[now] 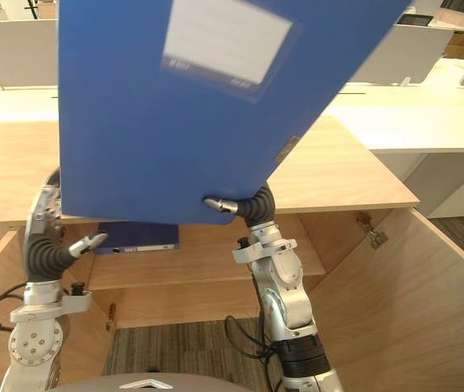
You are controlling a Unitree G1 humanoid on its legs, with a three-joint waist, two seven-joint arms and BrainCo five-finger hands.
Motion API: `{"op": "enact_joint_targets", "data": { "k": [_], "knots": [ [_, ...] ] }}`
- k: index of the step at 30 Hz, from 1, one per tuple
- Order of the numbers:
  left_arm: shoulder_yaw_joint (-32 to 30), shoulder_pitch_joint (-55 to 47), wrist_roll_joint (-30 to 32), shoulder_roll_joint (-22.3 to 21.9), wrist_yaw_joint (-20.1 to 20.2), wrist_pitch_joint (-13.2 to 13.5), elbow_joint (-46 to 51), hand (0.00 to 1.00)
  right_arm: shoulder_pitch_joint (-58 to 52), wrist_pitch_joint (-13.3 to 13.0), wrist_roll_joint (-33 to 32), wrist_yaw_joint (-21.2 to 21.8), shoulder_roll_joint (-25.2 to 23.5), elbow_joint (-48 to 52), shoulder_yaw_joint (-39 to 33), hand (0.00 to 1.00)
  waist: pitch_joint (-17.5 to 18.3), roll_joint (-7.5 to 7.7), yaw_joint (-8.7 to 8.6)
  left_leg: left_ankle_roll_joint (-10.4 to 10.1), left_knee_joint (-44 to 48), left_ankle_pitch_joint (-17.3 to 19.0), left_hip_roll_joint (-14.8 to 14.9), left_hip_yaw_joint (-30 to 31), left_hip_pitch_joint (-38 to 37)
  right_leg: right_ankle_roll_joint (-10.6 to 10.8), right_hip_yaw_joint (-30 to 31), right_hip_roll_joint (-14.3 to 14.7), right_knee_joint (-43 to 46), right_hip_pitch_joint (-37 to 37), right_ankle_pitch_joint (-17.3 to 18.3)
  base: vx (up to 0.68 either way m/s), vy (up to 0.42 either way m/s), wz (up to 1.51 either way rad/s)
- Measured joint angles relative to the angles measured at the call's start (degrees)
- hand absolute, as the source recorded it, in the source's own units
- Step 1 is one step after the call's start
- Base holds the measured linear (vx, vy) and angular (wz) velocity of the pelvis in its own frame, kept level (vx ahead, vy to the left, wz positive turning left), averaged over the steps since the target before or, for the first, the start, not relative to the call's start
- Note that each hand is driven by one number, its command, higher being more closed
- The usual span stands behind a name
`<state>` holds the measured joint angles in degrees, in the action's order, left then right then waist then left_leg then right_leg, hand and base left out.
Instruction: Walk over to the cabinet, pick up the folder, carry it to the office cabinet, place the folder inside the office cabinet, then close the office cabinet door
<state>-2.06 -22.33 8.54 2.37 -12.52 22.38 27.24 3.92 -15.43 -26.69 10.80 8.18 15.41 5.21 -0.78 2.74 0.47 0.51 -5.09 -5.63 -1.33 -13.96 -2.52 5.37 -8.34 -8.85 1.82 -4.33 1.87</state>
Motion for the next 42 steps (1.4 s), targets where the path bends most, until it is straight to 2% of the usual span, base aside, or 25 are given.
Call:
{"op": "enact_joint_targets", "data": {
  "k": [2,5,10,15,22,32,33,35,37,38,41,42],
  "knots": [
    [-4.9,-1.9,-4.0,-3.6,-1.3,-0.6,-1.7,0.0,-2.0,-0.7,0.1,-0.9,-1.8,0.1,-2.0,1.0,0.1,0.12,0.45,0.0,0.0,0.0,0.0,0.6,0.2,0.1,-0.4,0.0,0.1,-0.2,0.2,0.03,-0.002,0.13],
    [-9.1,-3.9,-7.7,-6.1,-2.3,-1.4,-3.9,0.0,-4.4,-0.6,0.1,-1.6,-3.4,0.1,-4.3,1.0,0.0,0.2,0.5,0.0,0.0,-0.2,-0.1,1.9,0.6,0.1,-1.8,-0.1,0.0,-0.5,0.6,0.03,-0.006,0.23],
    [-12.6,-5.8,-10.6,-8.9,-2.1,-2.4,-6.3,0.0,-5.5,-0.6,1.0,-1.6,-5.3,0.1,-6.6,1.0,0.0,0.33,1.08,-0.1,0.0,-0.3,-0.1,3.0,0.7,0.0,-2.9,-0.1,0.1,-1.0,1.0,0.02,-0.008,0.11],
    [-12.9,-6.5,-11.7,-9.3,-0.4,-3.1,-10.5,0.0,-5.7,-0.6,2.5,-1.7,-6.1,0.1,-7.7,1.0,-0.4,0.77,1.3,-0.1,0.0,-0.3,0.0,3.3,0.8,0.1,-3.3,-0.1,0.3,-1.0,1.3,0.01,-0.002,0.04],
    [-13.1,-5.3,-10.7,-8.8,1.4,-1.2,-14.2,0.0,-8.8,-0.5,5.9,-3.5,-7.8,1.9,-7.6,1.0,-0.8,0.58,1.89,-0.1,0.0,-0.2,0.0,3.3,0.8,0.2,-3.4,-0.1,0.5,-1.0,1.5,0.0,0.0,0.0],
    [-11.8,-3.5,-5.0,-1.7,1.9,-0.2,-20.3,0.0,-10.8,-0.6,8.3,-3.8,-7.6,2.1,-5.2,1.0,-1.6,-0.18,1.55,0.0,0.0,-0.2,0.0,2.9,-0.2,0.7,-2.1,-0.1,0.8,-1.5,1.7,0.0,0.007,-0.02],
    [-11.3,-3.4,-4.7,-1.0,2.3,-0.4,-20.8,0.0,-10.8,-0.6,8.5,-3.8,-7.6,2.1,-5.0,1.0,-1.6,-0.18,1.54,0.0,0.0,-0.2,0.0,2.8,-0.2,0.7,-1.8,-0.1,0.8,-1.4,1.7,0.0,0.02,-0.03],
    [-6.7,-3.2,-1.4,0.9,5.4,-3.9,-28.4,0.0,-10.7,-0.6,8.6,-3.6,-7.3,2.1,-3.6,1.0,-2.2,0.13,0.62,0.0,0.0,-0.2,-0.1,2.5,-0.2,0.7,-1.3,-0.1,0.8,-1.2,1.8,0.01,0.023,-0.07],
    [-4.2,-3.6,-0.1,0.5,6.5,-6.0,-31.6,0.0,-10.7,-0.6,8.6,-3.4,-7.4,2.1,-3.2,1.0,-2.9,0.44,0.07,0.2,0.0,0.0,0.0,1.8,-0.1,0.6,-0.9,0.0,0.9,-0.7,1.7,0.0,0.017,-0.19],
    [-2.0,-4.1,0.9,-0.1,7.1,-6.8,-32.3,0.0,-10.7,-0.6,8.6,-3.4,-7.2,1.9,-3.3,1.0,-3.8,1.41,-0.11,0.2,0.0,0.0,0.3,1.2,0.6,0.5,-0.1,0.3,1.0,0.3,1.6,0.0,0.012,-0.2],
    [-1.1,-3.1,2.1,0.0,7.5,-6.8,-32.3,0.0,-11.2,-0.4,8.6,-3.4,-7.0,1.3,-3.6,1.0,-3.9,2.58,-0.53,0.0,0.0,0.0,0.2,0.8,0.9,-0.2,0.1,0.2,1.0,0.8,1.2,0.05,0.011,-0.09],
    [-1.1,-3.0,2.4,0.0,7.5,-6.8,-32.3,0.0,-11.3,-0.4,8.6,-3.4,-7.0,1.3,-3.6,1.0,-3.9,2.54,-0.5,-0.1,0.0,0.2,0.1,0.6,0.6,-0.3,0.3,0.2,1.0,0.7,1.1,0.09,0.02,-0.13]
  ]
}}
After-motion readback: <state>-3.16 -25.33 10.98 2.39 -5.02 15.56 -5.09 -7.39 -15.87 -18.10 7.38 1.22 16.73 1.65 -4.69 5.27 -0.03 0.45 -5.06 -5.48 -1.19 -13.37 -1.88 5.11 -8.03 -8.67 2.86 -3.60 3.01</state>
